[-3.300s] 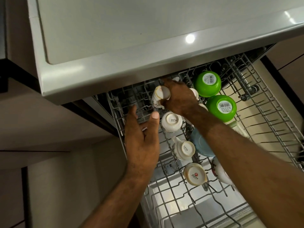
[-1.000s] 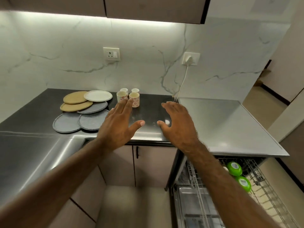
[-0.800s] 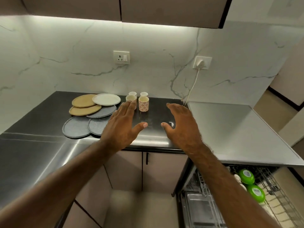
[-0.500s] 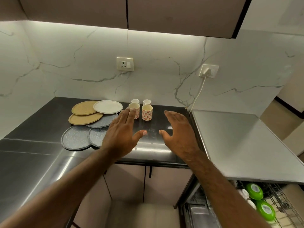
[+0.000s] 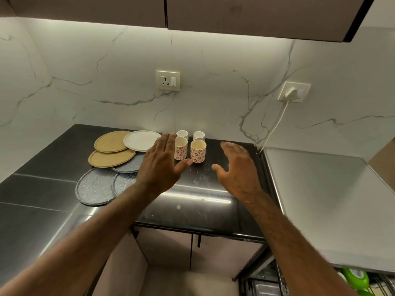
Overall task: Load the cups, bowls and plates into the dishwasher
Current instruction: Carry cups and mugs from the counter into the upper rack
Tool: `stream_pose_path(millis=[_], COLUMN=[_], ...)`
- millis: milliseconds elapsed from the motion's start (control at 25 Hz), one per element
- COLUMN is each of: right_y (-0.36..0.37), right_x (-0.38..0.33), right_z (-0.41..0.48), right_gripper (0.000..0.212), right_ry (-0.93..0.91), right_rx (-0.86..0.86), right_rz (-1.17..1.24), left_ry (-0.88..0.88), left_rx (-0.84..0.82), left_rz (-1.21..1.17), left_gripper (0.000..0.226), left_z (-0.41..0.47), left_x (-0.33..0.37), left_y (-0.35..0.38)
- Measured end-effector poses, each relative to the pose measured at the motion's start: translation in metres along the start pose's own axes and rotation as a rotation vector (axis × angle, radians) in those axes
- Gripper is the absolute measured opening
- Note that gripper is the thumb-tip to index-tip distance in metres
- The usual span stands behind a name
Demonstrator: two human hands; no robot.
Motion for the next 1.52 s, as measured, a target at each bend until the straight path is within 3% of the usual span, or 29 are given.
stream_pose_path(millis=[320,600,920,1120,1280,1520], right_y=[0.071,0.158,0.242,0.274,0.288,0.287], right_x=[0.038,0.070,0.120,0.138,0.142,0.145], right_z=[0.071,0.157,0.213,0.228,0.227,0.229], right_gripper=[0.075,0.083,0.119,0.091,0.093,0.083], right_ry=[0.055,0.166,0.472,0.603,0.621,0.620], right_rx=[-0.093,-0.184,-0.360,-0.234,-0.174,-0.146], right_rz=[0.030,0.061,0.190,0.409,0.551,0.580], left_ry=[-0.101,-0.270,-0.576,-0.584,-0.577,-0.543], left_rx=[-0.087,-0.237,-0.313,-0.260,-0.239,-0.217], left_rz=[0.048,-0.171,-0.476,-0.589,-0.676,-0.708], left_gripper=[0.094,0.113,0.140,0.108,0.096,0.089], left_z=[0.084,0.161,0.215,0.230,0.232,0.234], left_x=[-0.060,-0.131,-0.190,-0.202,-0.203,-0.207], left_y=[0.079,0.177,0.245,0.266,0.274,0.273])
Point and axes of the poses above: each hand's wrist, its own z-axis towards the middle knuckle, its own y-axis out of the palm, x = y × z, the point moved 7 cm from there along z, towards the middle knuckle, and after that the axes turned 4 degrees about -x, right-handed, at the moved point
